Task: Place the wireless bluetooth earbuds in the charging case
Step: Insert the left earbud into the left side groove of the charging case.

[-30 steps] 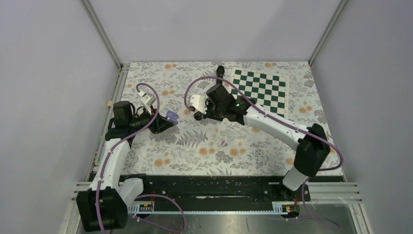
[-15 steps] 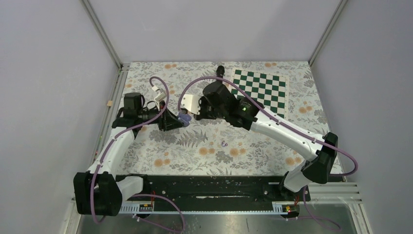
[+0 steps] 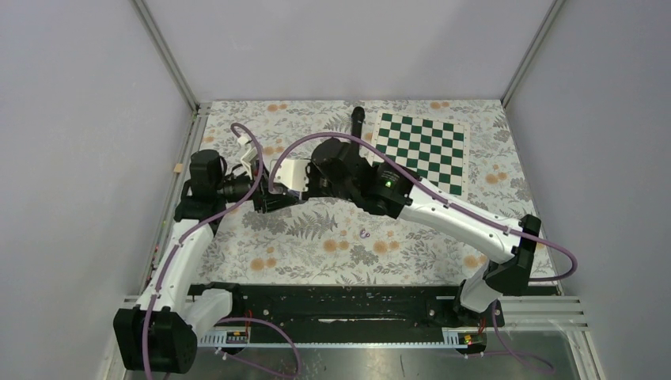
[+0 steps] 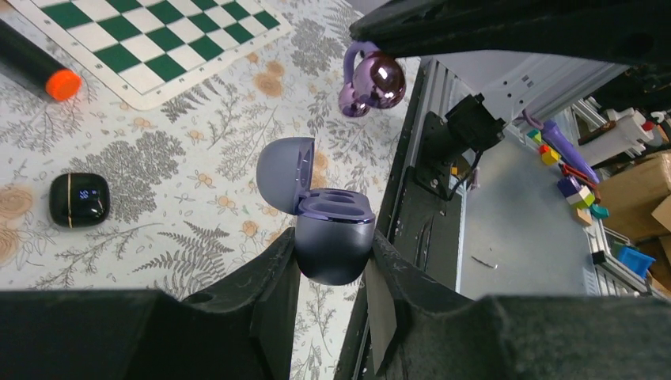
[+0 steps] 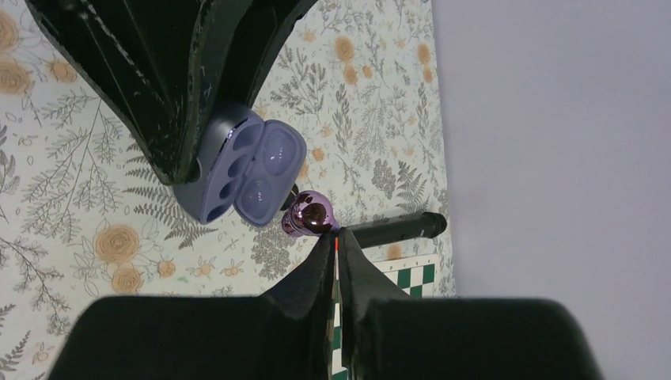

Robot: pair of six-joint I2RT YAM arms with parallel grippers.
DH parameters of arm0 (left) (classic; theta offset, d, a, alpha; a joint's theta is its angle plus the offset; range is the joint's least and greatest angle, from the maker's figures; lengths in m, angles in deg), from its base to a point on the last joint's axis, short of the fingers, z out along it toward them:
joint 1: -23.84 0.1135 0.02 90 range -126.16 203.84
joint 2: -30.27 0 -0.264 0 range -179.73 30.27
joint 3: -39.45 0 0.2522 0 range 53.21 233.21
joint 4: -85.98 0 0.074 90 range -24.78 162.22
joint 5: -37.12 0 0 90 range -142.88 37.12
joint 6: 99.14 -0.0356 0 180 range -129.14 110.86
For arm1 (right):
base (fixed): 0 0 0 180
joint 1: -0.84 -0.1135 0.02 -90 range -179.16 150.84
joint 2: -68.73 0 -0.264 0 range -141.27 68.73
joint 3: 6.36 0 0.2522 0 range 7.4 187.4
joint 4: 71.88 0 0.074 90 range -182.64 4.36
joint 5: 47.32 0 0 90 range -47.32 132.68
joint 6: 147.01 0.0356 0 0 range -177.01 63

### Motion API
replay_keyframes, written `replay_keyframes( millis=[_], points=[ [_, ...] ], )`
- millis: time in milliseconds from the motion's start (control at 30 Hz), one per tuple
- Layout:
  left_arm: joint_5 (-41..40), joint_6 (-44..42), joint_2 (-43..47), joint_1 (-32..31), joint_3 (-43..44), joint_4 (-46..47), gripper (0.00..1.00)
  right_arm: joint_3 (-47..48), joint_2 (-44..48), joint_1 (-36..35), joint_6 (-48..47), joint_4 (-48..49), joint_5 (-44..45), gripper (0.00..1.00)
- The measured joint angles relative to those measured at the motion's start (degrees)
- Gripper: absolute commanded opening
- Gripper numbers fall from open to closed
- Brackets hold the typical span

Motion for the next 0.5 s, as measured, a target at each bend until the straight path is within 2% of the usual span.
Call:
replay_keyframes(
  millis=[267, 500],
  points=[
    [-2.9, 6.9, 2.2, -1.2, 0.0, 6.4, 0.00, 3.5, -1.7, -1.4, 1.5, -1.5, 2.1, 0.00],
    [-5.4, 8.9, 2.3, -3.0, 0.0, 7.8, 0.00, 5.8, -4.5, -1.9, 2.0, -2.9, 2.7, 0.00]
  ],
)
